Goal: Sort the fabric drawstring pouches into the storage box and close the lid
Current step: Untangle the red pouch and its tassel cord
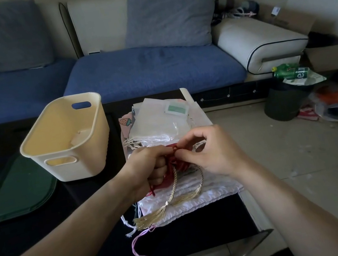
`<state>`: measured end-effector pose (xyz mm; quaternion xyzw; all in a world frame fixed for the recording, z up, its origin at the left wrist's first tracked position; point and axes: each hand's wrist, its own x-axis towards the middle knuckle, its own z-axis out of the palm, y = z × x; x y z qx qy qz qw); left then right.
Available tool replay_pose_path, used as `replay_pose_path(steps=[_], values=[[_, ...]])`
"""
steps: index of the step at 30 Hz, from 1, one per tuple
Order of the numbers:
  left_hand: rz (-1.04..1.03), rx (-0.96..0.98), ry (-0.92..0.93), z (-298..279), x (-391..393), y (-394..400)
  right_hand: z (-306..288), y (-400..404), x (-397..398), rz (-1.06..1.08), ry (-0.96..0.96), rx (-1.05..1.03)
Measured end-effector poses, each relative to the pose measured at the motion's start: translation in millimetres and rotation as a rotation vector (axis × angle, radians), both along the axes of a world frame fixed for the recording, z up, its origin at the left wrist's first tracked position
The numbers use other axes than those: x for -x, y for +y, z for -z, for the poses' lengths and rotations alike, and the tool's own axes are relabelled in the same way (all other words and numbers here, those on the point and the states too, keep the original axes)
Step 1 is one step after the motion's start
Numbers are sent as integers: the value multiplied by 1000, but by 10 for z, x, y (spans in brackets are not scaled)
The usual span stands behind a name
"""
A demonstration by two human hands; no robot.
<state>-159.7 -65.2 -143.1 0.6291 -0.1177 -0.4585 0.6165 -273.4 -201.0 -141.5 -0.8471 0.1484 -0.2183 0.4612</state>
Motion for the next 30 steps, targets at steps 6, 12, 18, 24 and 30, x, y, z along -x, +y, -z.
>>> replay_pose_path(steps=[6,12,18,24,30], values=[[-13,-34,10,9,-12,3,-7,-11,-2,-22,31,-24],[15,-15,120,3,5,-10,40,-23,-18,-57,105,20],[32,-24,141,-57,2,2,44,2,-13,-9,0,69],[41,-38,87,-68,26,7,-4,43,-30,13,55,5],[138,-101,-401,-88,103,31,-13,81,-123,126,72,-672]])
